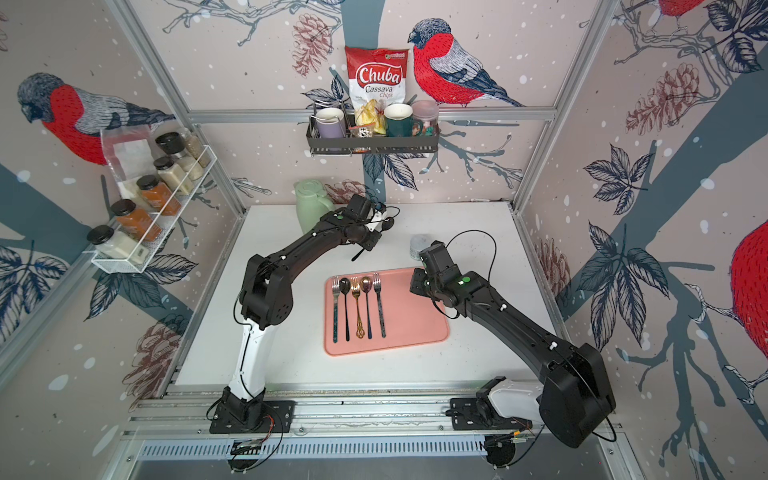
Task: Set the spoon and fork side by side
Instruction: Pick up the spoon from the center of the board, then place the spoon on the tray.
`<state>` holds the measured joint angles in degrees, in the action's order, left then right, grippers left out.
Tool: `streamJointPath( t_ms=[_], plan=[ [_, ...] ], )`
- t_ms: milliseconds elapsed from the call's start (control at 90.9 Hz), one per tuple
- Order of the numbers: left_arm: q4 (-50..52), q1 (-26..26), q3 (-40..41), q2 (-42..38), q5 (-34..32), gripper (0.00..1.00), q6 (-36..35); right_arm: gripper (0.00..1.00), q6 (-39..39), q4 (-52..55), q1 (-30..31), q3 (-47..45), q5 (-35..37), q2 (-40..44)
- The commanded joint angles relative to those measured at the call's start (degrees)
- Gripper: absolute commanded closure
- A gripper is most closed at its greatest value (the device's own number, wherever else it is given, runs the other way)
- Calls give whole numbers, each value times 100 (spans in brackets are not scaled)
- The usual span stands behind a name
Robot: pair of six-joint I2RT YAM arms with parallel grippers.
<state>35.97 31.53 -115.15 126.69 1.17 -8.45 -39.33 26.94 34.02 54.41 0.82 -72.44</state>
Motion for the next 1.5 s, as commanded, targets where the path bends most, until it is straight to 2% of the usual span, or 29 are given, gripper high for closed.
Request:
streamJointPath(
  t_ms=[0,330,484,616,825,1068,1266,1486],
  plan=[
    [221,88,125,-431,-274,100,320,72,-356,-237,-184,-149,-304,113],
    [-414,602,1895,-2105,-160,100,1540,73,-905,-902,-844,-868,-956,1003],
    [-1088,805,3006,-2937,170,100,2076,65,-1103,-1390,-904,-1092,-1318,1344],
    [-1535,988,3760,-3510,270,100,2491,65,-1542,-2021,-882,-1318,-1625,1438],
    [-2809,1254,5316,-4364,423,99,3389,65,-2051,-2755,-520,-1452,-1545,1258],
    [-3722,1602,6425,-5011,132,99,4032,60,-2144,-3225,245,-1212,-1268,710],
    [-4306,1687,6955,-5300,88,99,4378,60,-2292,-3606,602,-1151,-1134,263],
    [-4542,1695,7113,-5279,58,99,4571,63,-2245,-3655,870,-907,-1161,-168]
  ],
)
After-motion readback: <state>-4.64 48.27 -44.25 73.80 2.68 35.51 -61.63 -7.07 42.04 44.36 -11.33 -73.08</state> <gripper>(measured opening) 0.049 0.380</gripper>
